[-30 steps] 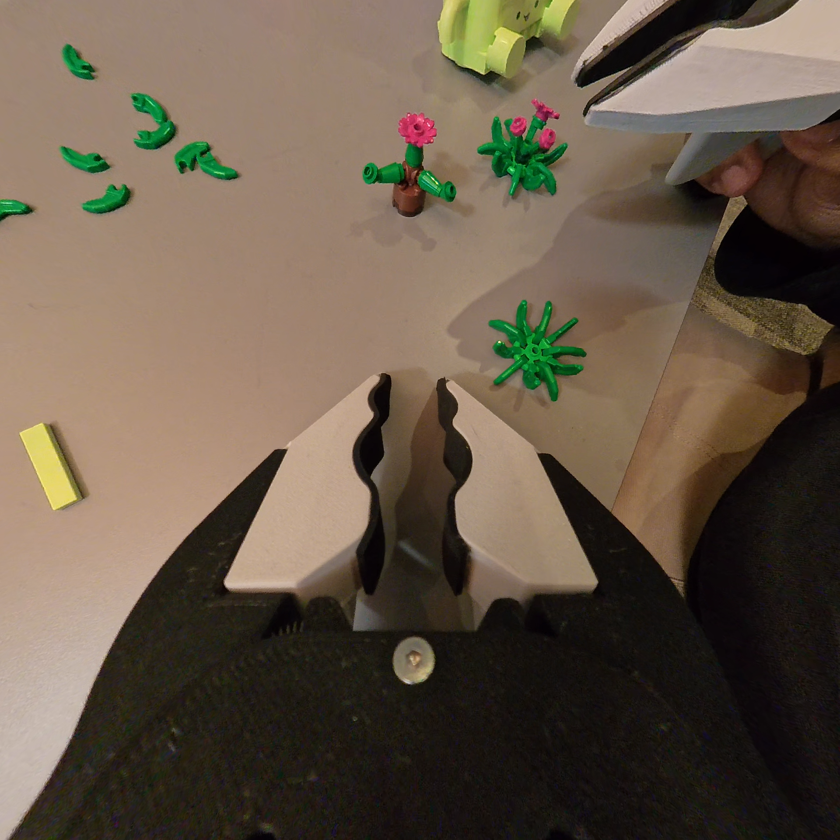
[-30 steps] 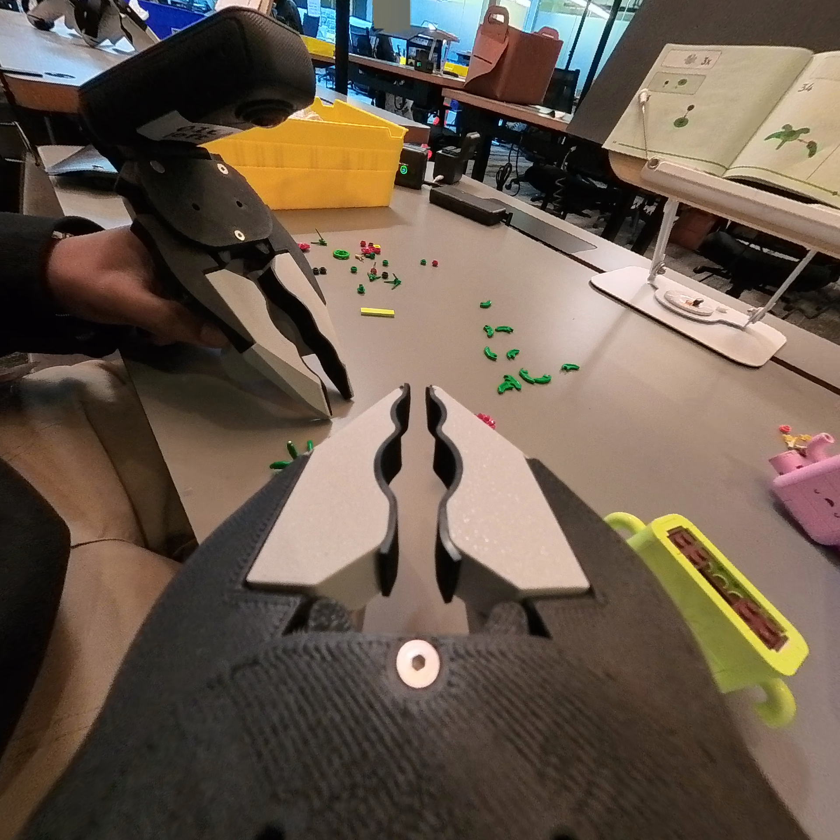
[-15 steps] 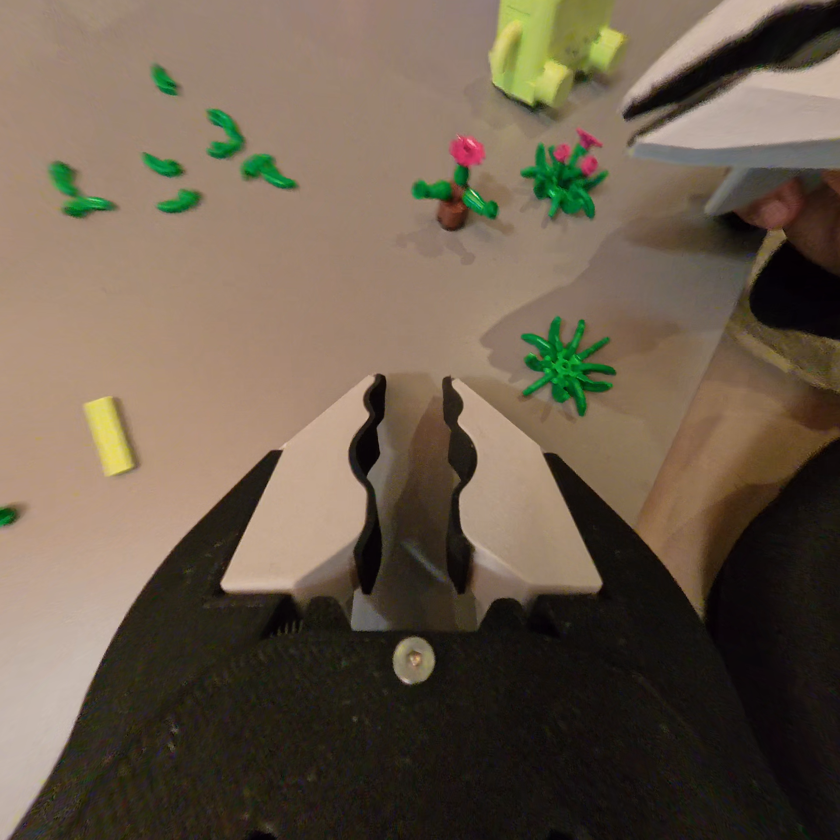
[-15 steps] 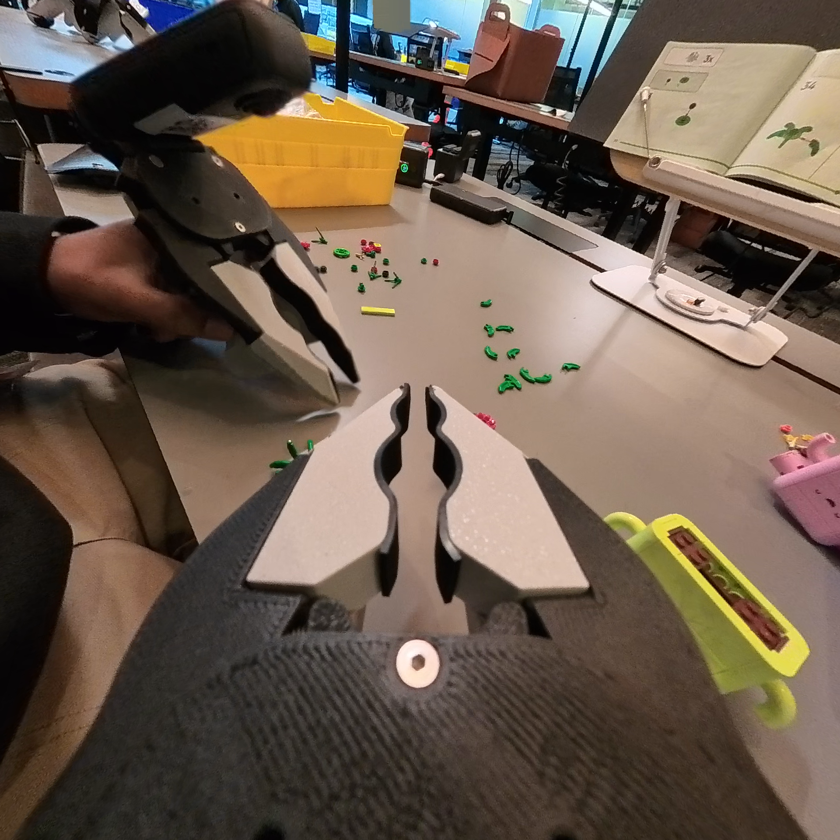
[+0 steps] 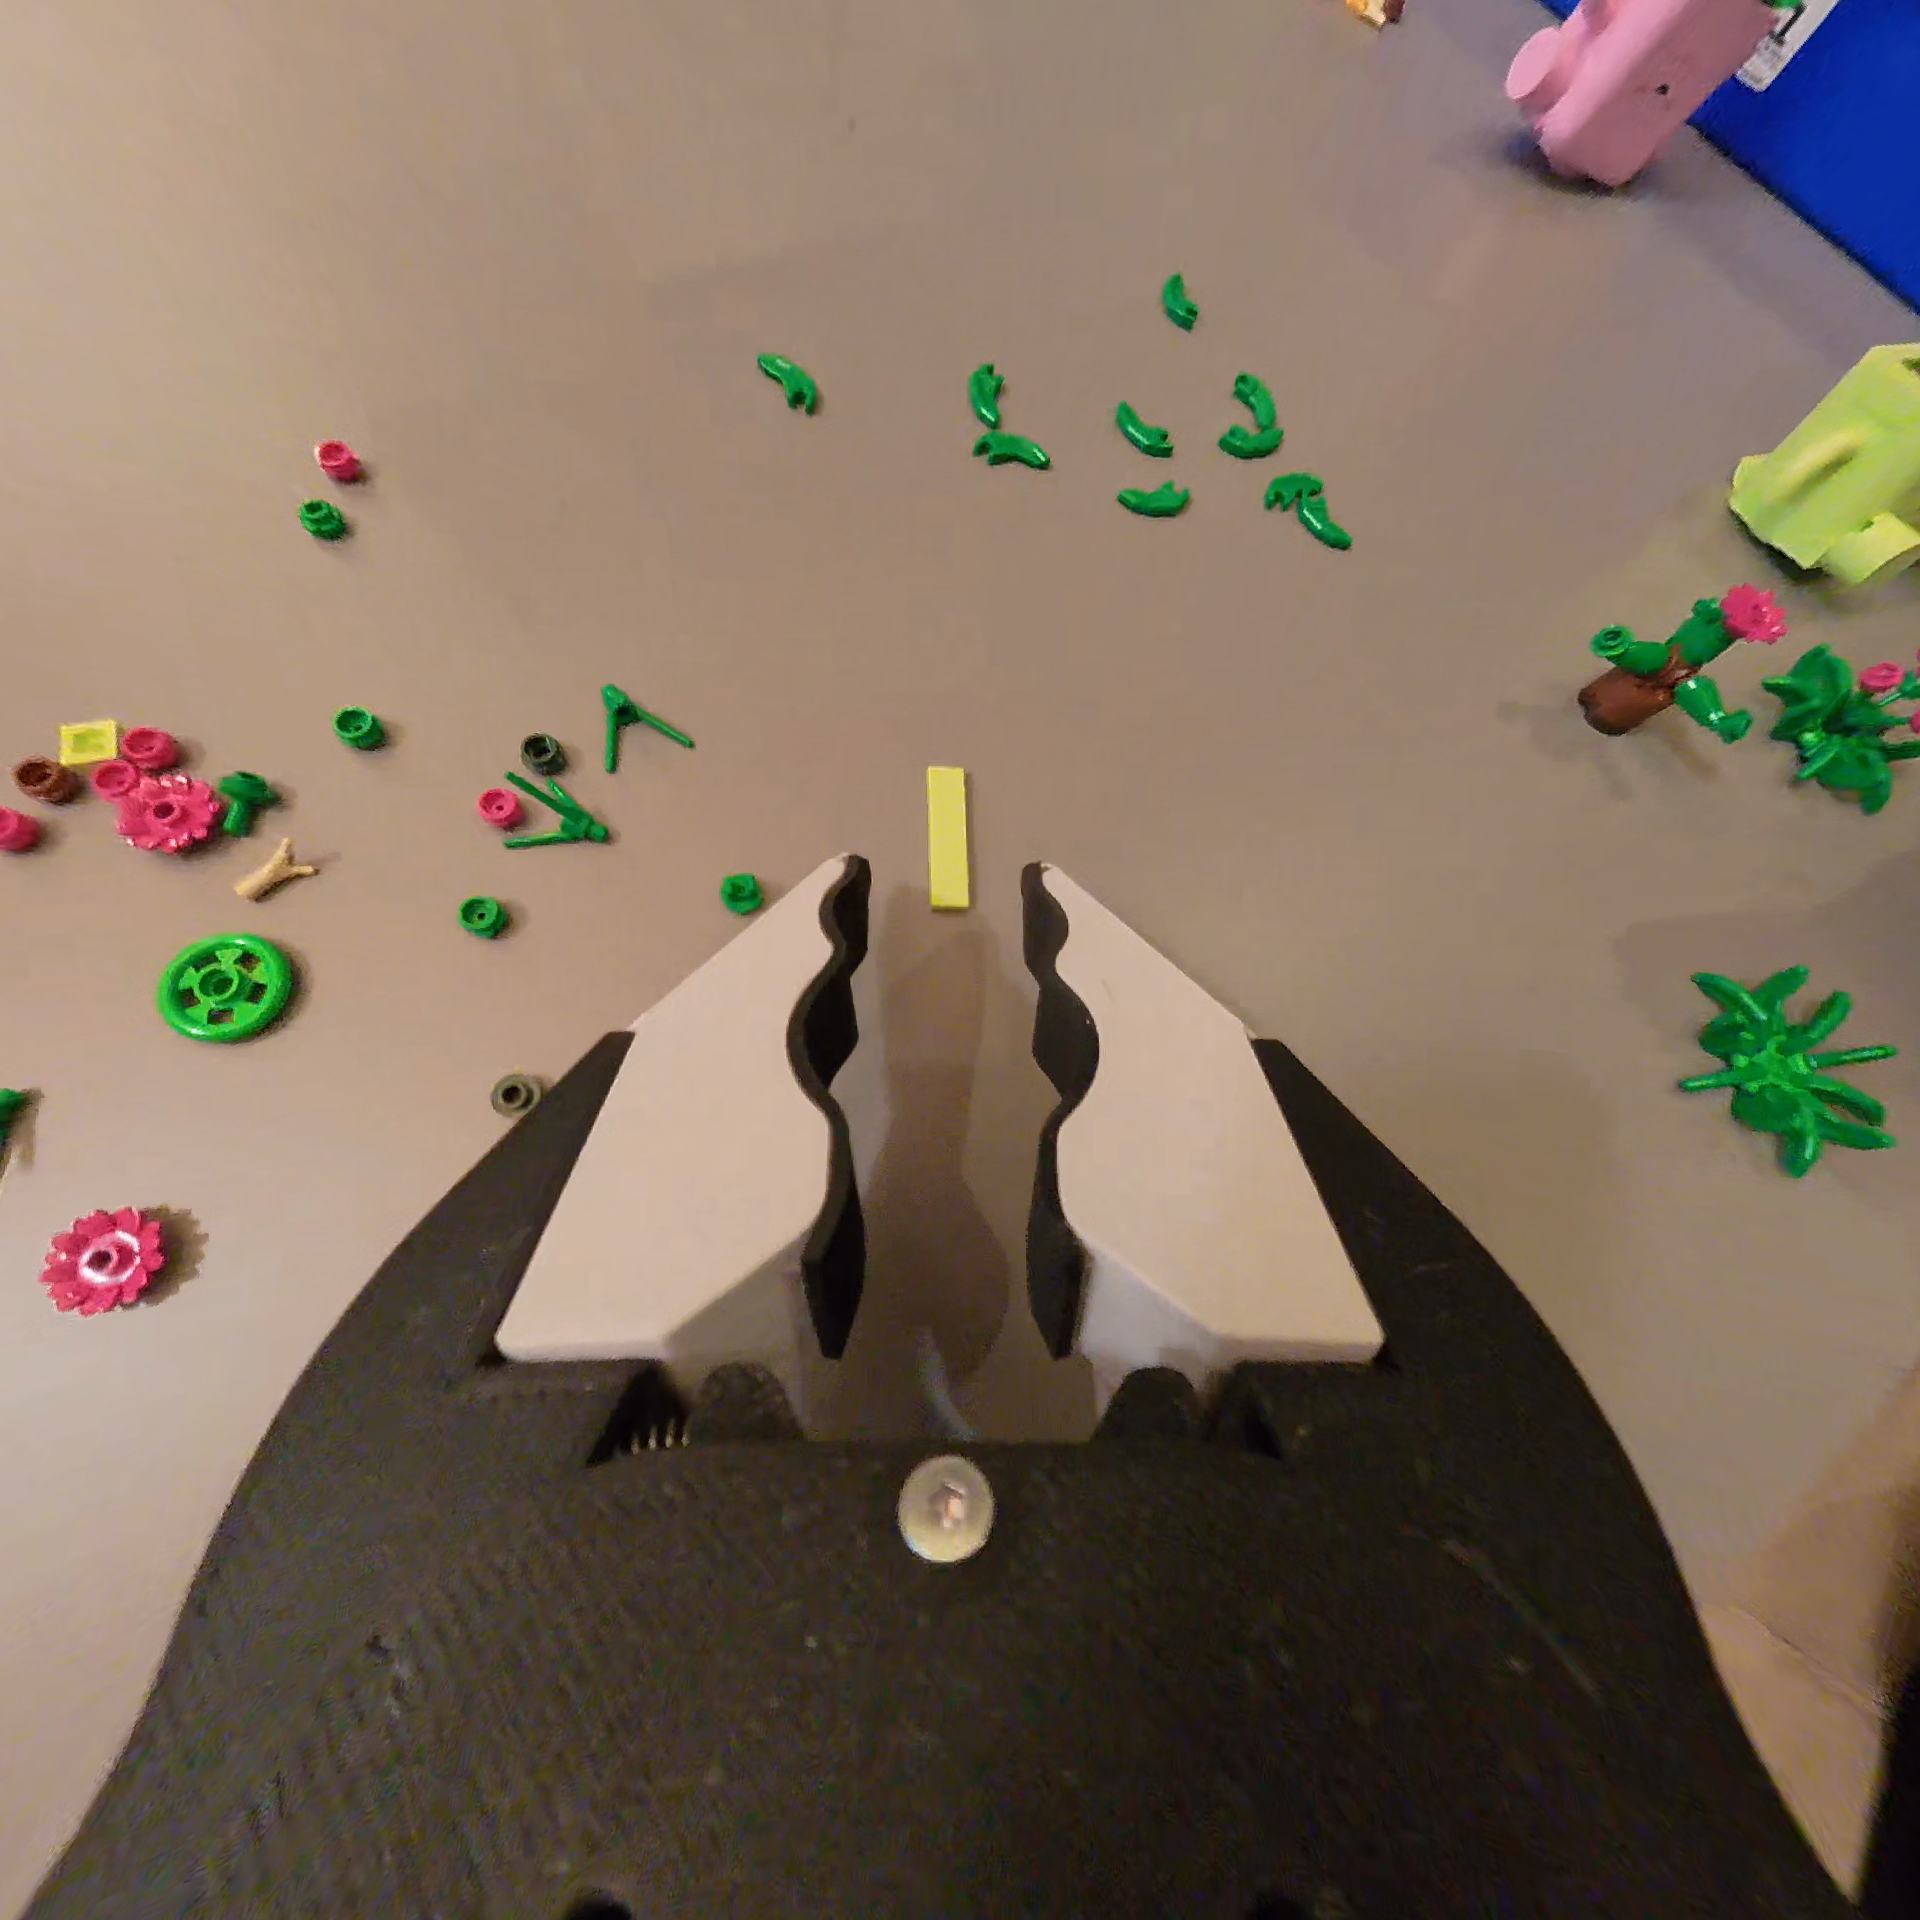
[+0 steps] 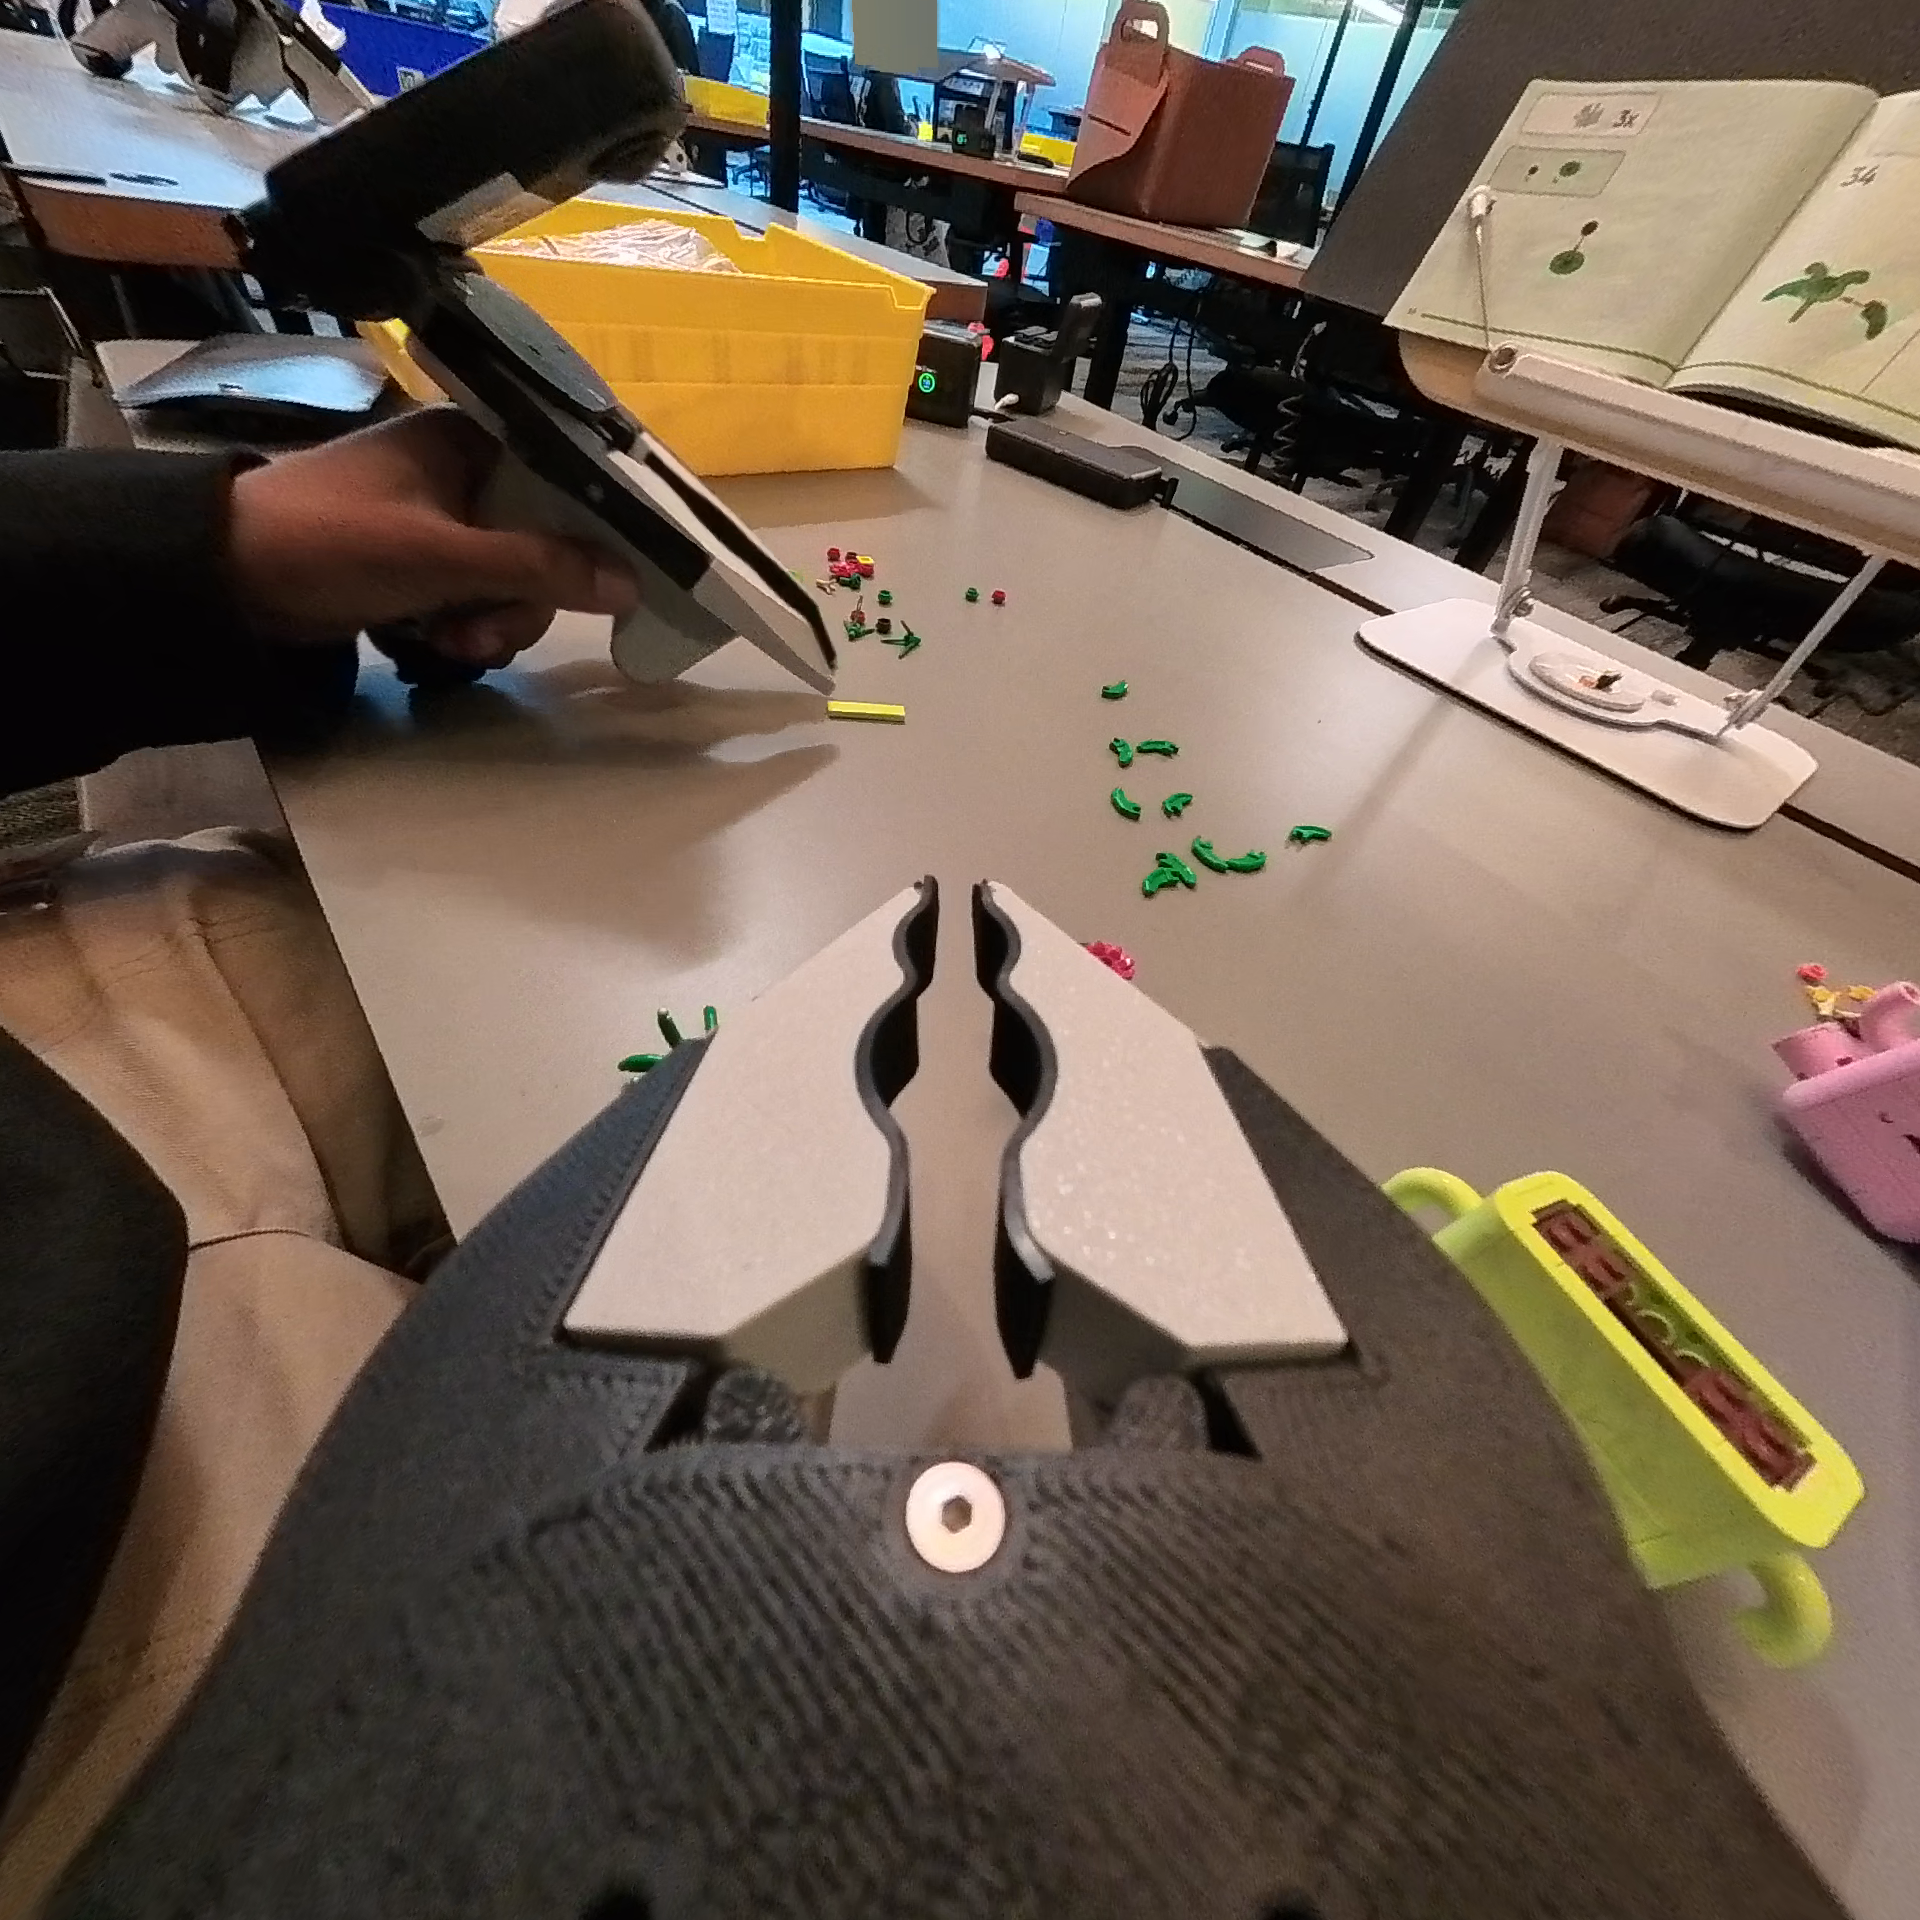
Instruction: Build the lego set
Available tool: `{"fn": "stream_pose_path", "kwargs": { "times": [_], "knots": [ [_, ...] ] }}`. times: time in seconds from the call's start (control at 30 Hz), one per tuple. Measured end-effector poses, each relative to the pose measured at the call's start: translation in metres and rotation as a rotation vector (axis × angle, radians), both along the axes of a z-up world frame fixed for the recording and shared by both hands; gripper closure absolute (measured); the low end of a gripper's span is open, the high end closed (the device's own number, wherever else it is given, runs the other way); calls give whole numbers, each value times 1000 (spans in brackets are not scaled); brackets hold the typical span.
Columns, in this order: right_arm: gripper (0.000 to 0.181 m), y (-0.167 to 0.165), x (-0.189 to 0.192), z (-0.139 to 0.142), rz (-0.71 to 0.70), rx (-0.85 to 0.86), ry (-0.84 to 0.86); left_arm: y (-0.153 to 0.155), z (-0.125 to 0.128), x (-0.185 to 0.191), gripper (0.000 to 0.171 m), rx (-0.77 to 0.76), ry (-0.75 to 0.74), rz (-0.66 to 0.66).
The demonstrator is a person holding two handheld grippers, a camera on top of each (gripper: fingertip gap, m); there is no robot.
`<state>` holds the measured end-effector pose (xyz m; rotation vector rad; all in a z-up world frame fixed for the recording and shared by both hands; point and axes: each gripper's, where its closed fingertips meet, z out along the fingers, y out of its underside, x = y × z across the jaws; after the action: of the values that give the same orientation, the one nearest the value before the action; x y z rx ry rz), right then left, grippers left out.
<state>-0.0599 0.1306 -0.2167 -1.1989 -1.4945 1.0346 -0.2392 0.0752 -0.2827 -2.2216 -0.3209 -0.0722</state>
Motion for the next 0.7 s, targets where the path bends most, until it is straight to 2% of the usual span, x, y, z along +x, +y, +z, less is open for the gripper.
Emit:
{"fn": "stream_pose_path", "kwargs": {
  "times": [0.13, 0.23, 0.3, 0.4, 0.5, 0.6, 0.63, 0.7],
  "knots": [
    [176, 0, 0, 0, 1, 2, -3, 3, -13, 1, 145, -87, 14, -8],
    [177, -1, 0, 0, -1, 8, 2, 3, -13, 0, 150, -93, 28, -5],
    [177, -1, 0, 0, -3, 14, 3, 3, -14, 3, 163, -96, 24, -24],
    [177, -2, 0, 0, -6, 30, 6, 4, -11, 8, 163, -81, 30, -55],
    [178, -2, 1, 1, -11, 47, 13, 5, 8, 14, 163, 43, 60, -93],
    [179, -3, 1, 1, -13, 58, 15, 6, 45, 35, 163, 294, -2, -177],
    [179, -3, 1, 1, -13, 60, 14, 5, 59, 46, 164, 394, -94, -220],
    [179, -3, 1, 0, -13, 64, 11, -1, 91, 67, 164, 585, -389, -331]
  ]
}}
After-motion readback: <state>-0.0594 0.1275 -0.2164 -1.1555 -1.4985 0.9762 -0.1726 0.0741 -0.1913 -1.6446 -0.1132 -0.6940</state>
